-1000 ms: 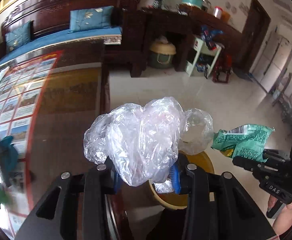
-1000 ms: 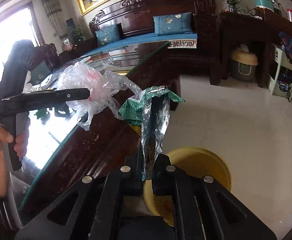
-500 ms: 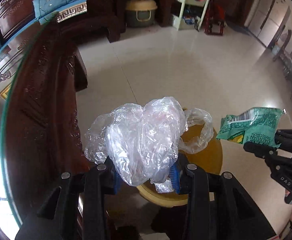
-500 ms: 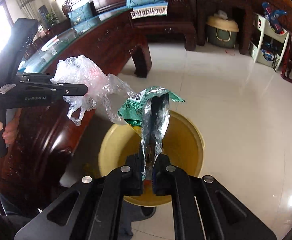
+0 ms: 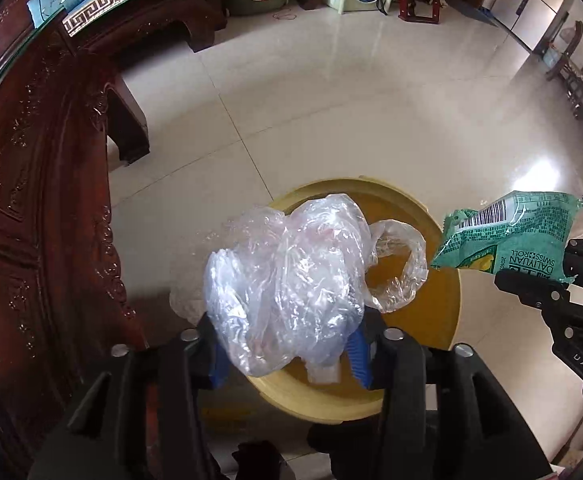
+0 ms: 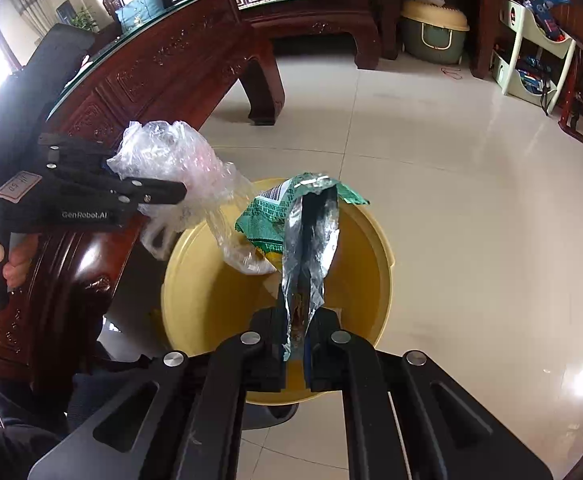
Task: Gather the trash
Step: 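Carry the plastic bag and green wrapper over the yellow bucket, then open the left gripper, then the right gripper, dropping both items into the bucket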
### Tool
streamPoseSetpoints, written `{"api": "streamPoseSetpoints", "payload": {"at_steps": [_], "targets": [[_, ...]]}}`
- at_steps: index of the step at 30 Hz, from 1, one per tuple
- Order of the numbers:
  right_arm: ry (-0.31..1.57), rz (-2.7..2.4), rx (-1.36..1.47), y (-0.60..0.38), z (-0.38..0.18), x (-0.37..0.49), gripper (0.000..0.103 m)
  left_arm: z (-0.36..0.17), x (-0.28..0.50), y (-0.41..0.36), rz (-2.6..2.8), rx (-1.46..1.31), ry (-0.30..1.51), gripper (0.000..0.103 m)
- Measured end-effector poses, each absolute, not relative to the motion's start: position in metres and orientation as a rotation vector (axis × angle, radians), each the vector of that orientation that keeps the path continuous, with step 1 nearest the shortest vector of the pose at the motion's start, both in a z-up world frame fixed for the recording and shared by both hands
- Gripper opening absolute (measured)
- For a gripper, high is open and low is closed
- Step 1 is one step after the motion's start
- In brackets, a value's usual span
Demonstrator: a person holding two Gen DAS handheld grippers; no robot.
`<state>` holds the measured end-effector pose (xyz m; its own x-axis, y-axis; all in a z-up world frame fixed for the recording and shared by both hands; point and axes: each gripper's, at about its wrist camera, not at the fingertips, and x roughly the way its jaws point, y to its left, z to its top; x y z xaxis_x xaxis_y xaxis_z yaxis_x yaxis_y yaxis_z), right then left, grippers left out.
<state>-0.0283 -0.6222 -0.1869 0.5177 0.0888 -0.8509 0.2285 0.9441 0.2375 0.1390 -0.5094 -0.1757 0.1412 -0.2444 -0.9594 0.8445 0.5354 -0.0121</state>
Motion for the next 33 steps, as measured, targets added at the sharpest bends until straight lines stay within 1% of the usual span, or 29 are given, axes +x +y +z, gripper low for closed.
{"api": "streamPoseSetpoints", "payload": {"at_steps": [2,5,13,18,20,33], "targets": [[1.033,-0.087,0.341,-0.624,-0.188,-0.03,0.006,-0.18,0.137,-0.51,-0.874,0.636,1.187,0.058],[1.041,-0.086,0.34,-0.623,-0.188,-0.029,0.006,-0.181,0.137,-0.51,-0.881,0.635,1.192,0.064],[1.049,-0.064,0.326,-0.619,-0.188,-0.026,0.006,-0.182,0.131,-0.509,-0.885,0.642,1.191,0.068],[1.05,-0.067,0.325,-0.621,-0.189,-0.025,0.006,-0.181,0.125,-0.513,-0.906,0.643,1.185,0.069],[1.05,-0.068,0.328,-0.621,-0.19,-0.026,0.006,-0.18,0.124,-0.515,-0.912,0.643,1.178,0.073],[1.098,-0.022,0.308,-0.613,-0.199,-0.016,0.006,-0.177,0.122,-0.515,-0.899,0.655,1.163,0.073]]}}
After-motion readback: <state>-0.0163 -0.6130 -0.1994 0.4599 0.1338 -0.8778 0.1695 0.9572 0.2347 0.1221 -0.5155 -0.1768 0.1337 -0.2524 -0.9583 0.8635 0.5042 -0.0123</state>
